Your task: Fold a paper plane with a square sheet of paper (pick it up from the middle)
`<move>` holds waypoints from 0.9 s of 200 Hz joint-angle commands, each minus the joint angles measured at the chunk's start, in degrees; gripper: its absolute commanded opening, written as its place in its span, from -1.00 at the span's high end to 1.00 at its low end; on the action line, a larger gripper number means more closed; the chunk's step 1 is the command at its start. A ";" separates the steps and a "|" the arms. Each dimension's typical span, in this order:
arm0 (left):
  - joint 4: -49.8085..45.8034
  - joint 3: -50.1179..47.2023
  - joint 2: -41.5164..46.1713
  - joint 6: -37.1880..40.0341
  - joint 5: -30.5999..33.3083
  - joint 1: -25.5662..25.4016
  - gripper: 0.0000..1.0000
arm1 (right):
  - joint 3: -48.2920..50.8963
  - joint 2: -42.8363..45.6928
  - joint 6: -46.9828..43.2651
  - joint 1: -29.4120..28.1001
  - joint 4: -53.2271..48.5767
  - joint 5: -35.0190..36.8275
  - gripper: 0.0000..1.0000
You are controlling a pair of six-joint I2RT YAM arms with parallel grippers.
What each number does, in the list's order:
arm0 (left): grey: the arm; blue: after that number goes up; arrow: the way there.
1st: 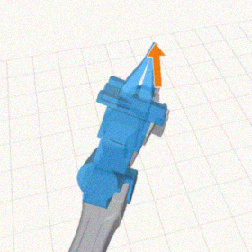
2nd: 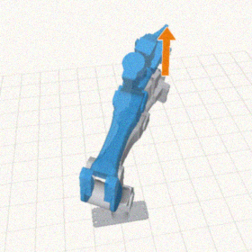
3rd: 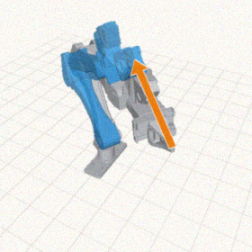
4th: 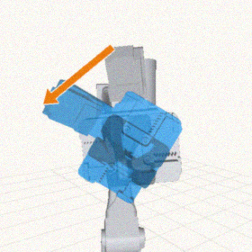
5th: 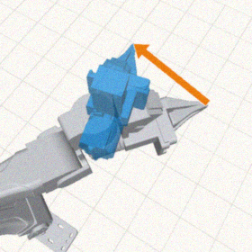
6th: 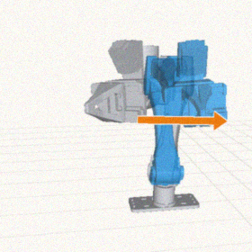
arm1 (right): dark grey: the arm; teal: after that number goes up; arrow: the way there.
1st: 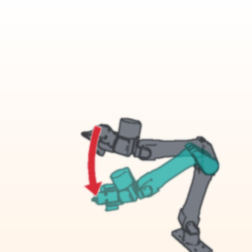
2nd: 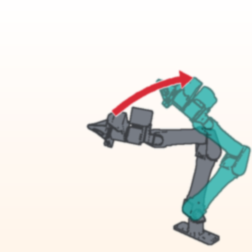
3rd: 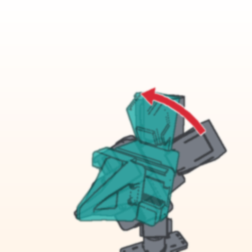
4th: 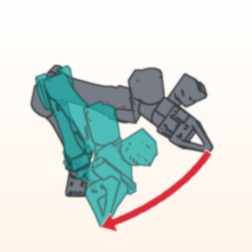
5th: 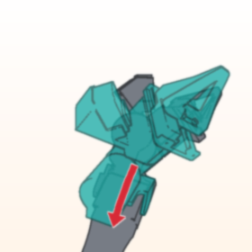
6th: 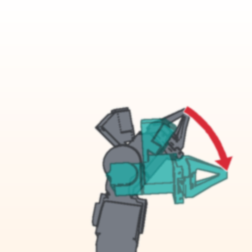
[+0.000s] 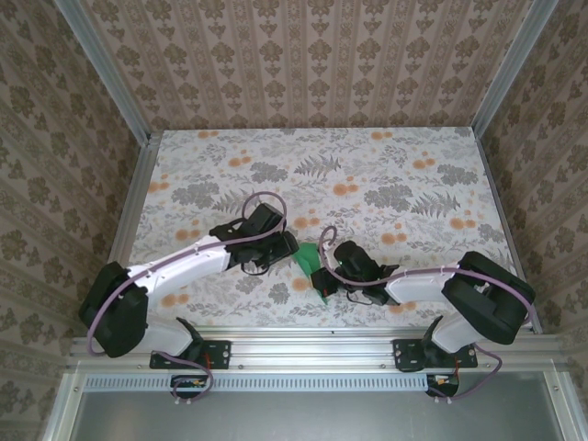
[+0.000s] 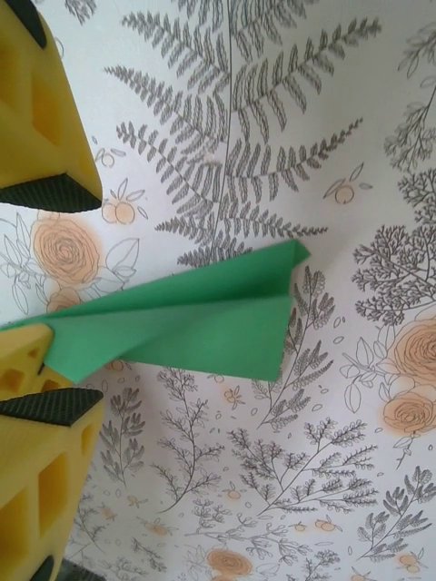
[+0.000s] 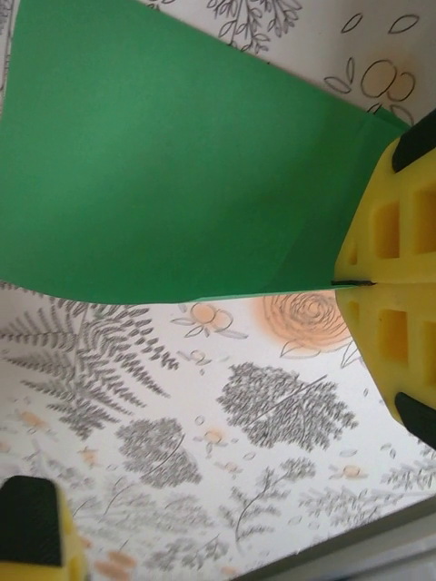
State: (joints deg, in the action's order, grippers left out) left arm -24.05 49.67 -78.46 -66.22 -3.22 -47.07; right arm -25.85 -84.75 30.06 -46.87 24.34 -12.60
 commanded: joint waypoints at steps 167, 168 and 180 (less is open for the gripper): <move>13.51 3.73 -14.55 3.73 -5.92 -4.52 0.35 | 6.59 -11.69 21.73 10.92 25.41 -16.52 0.99; 13.60 3.70 -14.58 3.73 -6.01 -4.52 0.35 | 6.60 -11.77 21.76 10.92 25.50 -16.55 0.99; 14.55 3.90 -15.27 3.79 -6.27 -4.44 0.37 | 6.75 -11.93 21.96 11.10 26.01 -16.58 0.99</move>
State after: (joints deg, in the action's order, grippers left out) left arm -12.12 51.62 -92.33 -63.16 -8.60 -51.46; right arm -20.08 -95.70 49.52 -36.25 45.84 -27.09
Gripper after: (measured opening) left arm 0.322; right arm 0.048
